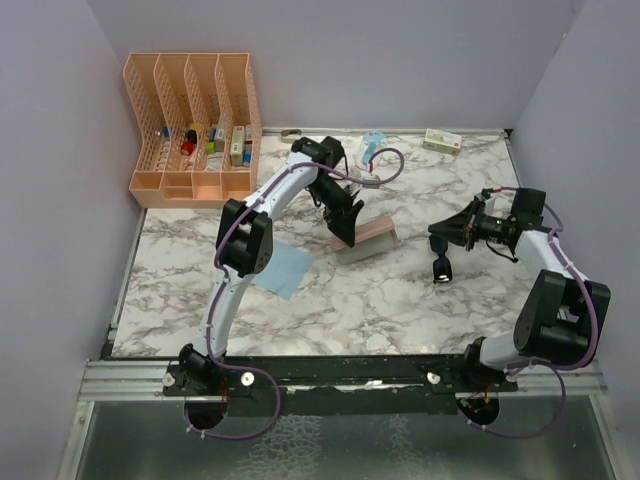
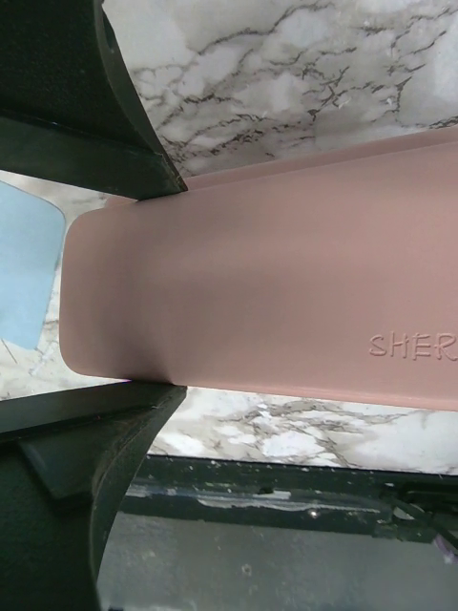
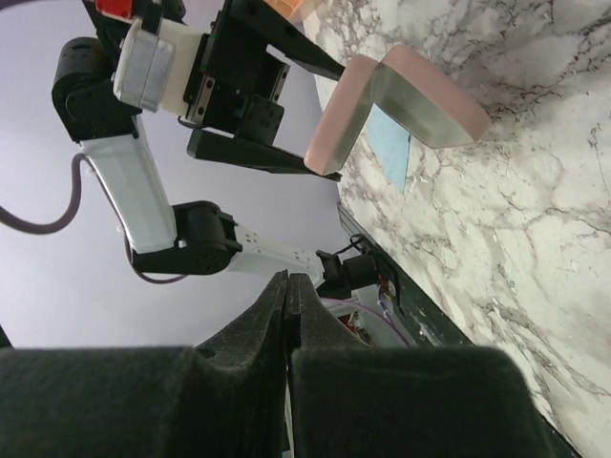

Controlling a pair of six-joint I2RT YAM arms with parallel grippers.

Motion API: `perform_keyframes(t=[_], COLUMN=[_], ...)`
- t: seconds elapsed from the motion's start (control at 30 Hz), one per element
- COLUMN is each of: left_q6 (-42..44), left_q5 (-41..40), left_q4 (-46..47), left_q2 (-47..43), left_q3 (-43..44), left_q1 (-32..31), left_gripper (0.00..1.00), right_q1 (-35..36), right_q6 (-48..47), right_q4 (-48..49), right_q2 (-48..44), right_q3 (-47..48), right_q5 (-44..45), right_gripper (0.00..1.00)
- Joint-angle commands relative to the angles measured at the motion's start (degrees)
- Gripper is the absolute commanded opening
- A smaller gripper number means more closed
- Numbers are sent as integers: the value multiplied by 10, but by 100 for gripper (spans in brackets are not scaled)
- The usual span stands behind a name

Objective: Organize the sunglasses
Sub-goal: Place the sunglasses case at the center of the board.

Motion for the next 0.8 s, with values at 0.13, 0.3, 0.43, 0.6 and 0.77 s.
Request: perform_keyframes(t=[0.13, 0.3, 0.43, 0.6, 0.77], left_q6=[-50, -61, -77, -92, -102], left_q5=[53, 45, 71, 95, 78], left_q4=[-7, -7, -7, -7, -6], left_q2=[36, 39, 51, 68, 84], left_q3=[16, 12, 13, 29, 42], left_q1=[2, 3, 6, 9, 13], left_gripper=[0, 0, 0, 0, 28], right_q1=[0, 7, 12, 14, 16], right_q6=[-37, -39, -33, -32, -32], right_q4=[-26, -27, -17, -11, -7], right_q2=[31, 55, 64, 71, 74], right_q3=[-5, 0, -6, -15, -16], right_q5=[-1, 8, 11, 11, 12], right_gripper=[1, 1, 1, 1, 4])
